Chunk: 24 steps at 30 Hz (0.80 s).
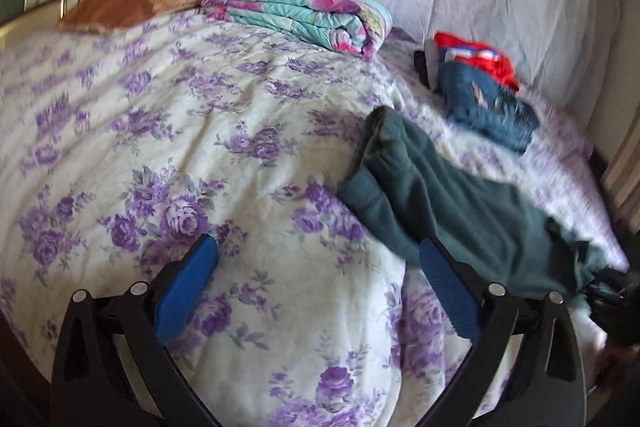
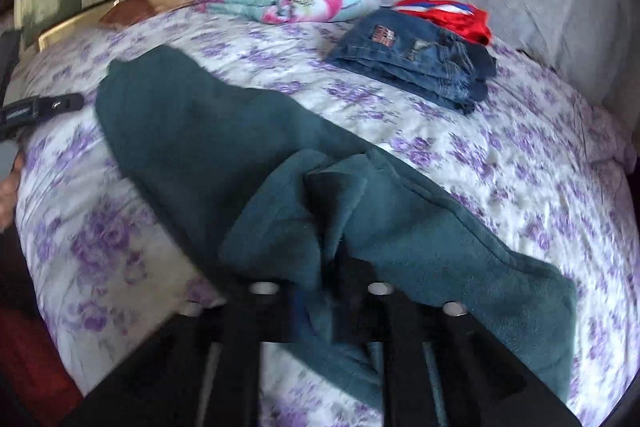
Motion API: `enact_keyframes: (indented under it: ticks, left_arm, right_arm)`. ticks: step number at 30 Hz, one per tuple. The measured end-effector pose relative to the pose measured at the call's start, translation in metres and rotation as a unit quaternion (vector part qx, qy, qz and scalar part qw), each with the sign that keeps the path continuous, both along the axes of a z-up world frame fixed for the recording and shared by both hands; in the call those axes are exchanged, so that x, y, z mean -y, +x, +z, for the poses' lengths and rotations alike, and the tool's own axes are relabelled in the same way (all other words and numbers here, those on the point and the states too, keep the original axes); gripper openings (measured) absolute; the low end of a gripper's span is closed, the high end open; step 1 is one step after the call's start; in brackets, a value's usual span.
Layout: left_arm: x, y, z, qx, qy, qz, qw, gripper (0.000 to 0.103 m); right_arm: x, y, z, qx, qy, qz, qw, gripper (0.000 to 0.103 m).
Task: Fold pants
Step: 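Grasp the leg cuff with the right gripper and fold it toward the waistband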
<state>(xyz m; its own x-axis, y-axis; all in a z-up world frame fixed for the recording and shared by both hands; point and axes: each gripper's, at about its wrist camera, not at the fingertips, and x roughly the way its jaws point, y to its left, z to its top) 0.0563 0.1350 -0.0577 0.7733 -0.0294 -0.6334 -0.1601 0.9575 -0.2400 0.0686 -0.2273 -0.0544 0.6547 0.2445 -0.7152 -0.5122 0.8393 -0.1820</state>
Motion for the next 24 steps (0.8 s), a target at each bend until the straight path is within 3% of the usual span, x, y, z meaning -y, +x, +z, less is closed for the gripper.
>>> enact_keyframes:
  ticks: [1, 4, 7, 9, 10, 12, 13, 14, 15, 17, 19, 21, 24]
  left_arm:
    - [0.003, -0.001, 0.000, -0.003, 0.007, -0.003, 1.0000, 0.098]
    - [0.003, -0.002, 0.002, -0.006, -0.004, -0.011, 0.9999, 0.098]
    - [-0.004, -0.001, 0.008, -0.007, -0.057, -0.018, 0.9982, 0.098]
    - [-0.009, 0.002, 0.011, -0.009, -0.096, -0.023, 0.9951, 0.098]
    - [-0.011, 0.005, 0.012, -0.012, -0.111, -0.024, 0.9934, 0.098]
    - [-0.015, 0.011, 0.014, -0.018, -0.136, -0.023, 0.9903, 0.098]
    - [-0.015, 0.014, 0.015, -0.021, -0.143, -0.022, 0.9893, 0.098]
    - [-0.015, 0.017, 0.016, -0.022, -0.149, -0.021, 0.9884, 0.098]
    - [-0.013, 0.022, 0.019, -0.023, -0.155, -0.026, 0.9872, 0.098]
    - [-0.007, 0.029, 0.023, -0.023, -0.164, -0.041, 0.9854, 0.098]
    - [0.004, 0.039, 0.023, -0.035, -0.175, -0.058, 0.9822, 0.098]
    - [0.014, 0.047, 0.016, -0.057, -0.197, -0.076, 0.9757, 0.098]
    - [0.026, 0.050, 0.009, -0.073, -0.174, -0.058, 0.9803, 0.098]
  right_arm:
    - [0.000, -0.005, 0.004, -0.002, 0.006, 0.013, 1.000, 0.062]
    - [0.013, -0.020, 0.029, -0.016, 0.089, 0.043, 0.995, 0.062]
    - [0.039, -0.014, 0.052, 0.013, 0.172, -0.012, 0.985, 0.062]
    - [0.049, 0.003, 0.046, 0.027, 0.167, -0.081, 0.982, 0.064]
    - [0.048, 0.012, 0.036, 0.017, 0.153, -0.101, 0.983, 0.071]
    - [0.031, 0.033, -0.003, -0.045, 0.081, -0.100, 0.991, 0.078]
    - [0.024, 0.033, -0.013, -0.038, 0.057, -0.091, 0.993, 0.080]
    - [0.024, 0.032, -0.008, -0.032, 0.061, -0.092, 0.993, 0.080]
    - [0.031, 0.028, 0.004, -0.020, 0.097, -0.087, 0.991, 0.080]
    - [0.049, 0.017, 0.020, 0.022, 0.176, -0.087, 0.980, 0.085]
    - [0.077, 0.006, 0.029, 0.061, 0.249, -0.113, 0.960, 0.091]
    - [0.094, 0.007, 0.026, 0.067, 0.281, -0.138, 0.947, 0.091]
    - [0.120, 0.010, 0.016, 0.040, 0.343, -0.163, 0.924, 0.091]
